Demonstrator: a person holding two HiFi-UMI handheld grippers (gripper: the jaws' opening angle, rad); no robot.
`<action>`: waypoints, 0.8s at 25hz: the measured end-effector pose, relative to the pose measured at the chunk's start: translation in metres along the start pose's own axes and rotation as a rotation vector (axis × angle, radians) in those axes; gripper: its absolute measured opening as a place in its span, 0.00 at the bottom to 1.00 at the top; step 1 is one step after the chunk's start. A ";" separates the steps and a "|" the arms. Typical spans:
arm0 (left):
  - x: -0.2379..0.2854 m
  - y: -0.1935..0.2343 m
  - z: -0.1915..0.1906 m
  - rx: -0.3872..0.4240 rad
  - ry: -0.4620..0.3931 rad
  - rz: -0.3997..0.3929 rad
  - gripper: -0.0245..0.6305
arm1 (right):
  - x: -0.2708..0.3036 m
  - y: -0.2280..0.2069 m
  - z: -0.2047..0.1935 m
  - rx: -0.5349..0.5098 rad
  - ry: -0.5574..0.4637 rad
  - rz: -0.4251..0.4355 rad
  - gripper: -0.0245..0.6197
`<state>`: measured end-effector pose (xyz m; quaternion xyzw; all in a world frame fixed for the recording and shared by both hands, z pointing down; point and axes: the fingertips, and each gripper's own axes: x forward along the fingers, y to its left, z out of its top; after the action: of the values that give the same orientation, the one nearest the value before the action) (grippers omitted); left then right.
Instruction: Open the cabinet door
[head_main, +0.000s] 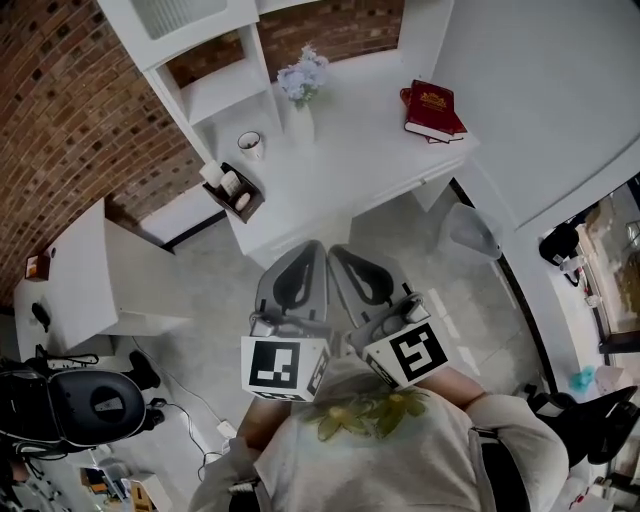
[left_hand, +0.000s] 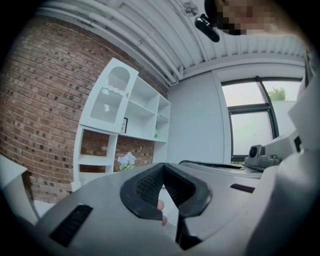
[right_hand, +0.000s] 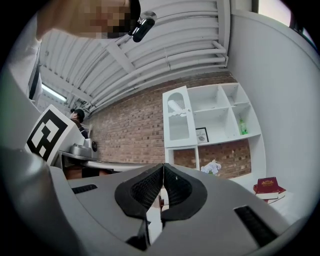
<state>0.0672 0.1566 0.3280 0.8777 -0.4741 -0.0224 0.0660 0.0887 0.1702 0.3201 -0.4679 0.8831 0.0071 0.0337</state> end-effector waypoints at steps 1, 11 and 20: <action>0.002 -0.003 0.000 -0.001 -0.004 0.011 0.05 | -0.002 -0.004 0.000 -0.006 0.000 0.006 0.07; 0.006 0.003 -0.010 0.004 0.028 0.082 0.05 | 0.005 -0.008 -0.010 0.038 0.003 0.071 0.07; 0.023 0.034 -0.010 0.009 0.048 0.075 0.05 | 0.039 -0.012 -0.017 0.056 0.014 0.061 0.07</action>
<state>0.0523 0.1200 0.3431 0.8598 -0.5053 0.0036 0.0741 0.0754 0.1302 0.3348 -0.4395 0.8971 -0.0197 0.0403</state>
